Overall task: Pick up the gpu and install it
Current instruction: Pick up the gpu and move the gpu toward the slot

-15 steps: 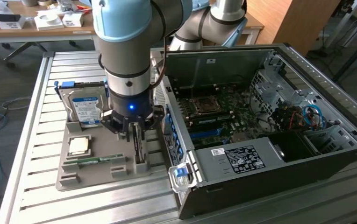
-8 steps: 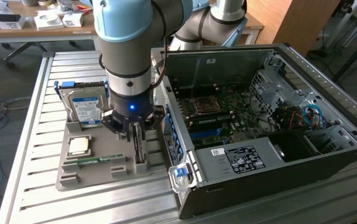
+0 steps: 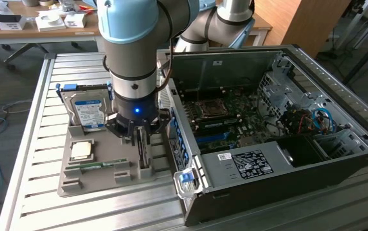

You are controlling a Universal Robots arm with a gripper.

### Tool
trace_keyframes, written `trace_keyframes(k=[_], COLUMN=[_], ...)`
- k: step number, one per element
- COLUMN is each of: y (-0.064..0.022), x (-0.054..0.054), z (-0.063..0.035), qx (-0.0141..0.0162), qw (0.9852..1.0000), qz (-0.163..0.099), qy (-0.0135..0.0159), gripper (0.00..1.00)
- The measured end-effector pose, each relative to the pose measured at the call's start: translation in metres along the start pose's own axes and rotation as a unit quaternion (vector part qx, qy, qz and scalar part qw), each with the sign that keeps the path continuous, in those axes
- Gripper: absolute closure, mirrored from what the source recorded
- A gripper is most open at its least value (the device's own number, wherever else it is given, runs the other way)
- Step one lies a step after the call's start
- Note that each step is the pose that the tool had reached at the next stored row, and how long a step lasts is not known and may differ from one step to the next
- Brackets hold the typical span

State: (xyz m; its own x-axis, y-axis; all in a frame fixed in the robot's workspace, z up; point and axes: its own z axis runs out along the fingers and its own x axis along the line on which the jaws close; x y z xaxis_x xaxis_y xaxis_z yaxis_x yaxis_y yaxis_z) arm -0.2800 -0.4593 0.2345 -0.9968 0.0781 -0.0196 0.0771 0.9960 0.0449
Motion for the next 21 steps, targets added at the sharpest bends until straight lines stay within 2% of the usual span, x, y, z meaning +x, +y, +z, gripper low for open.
trace_keyframes(k=[21], y=[-0.0025], x=[0.0001], z=[0.0002], qx=[0.0000], qw=[1.0000], qz=[0.000], qy=[0.0000], gripper=[0.58])
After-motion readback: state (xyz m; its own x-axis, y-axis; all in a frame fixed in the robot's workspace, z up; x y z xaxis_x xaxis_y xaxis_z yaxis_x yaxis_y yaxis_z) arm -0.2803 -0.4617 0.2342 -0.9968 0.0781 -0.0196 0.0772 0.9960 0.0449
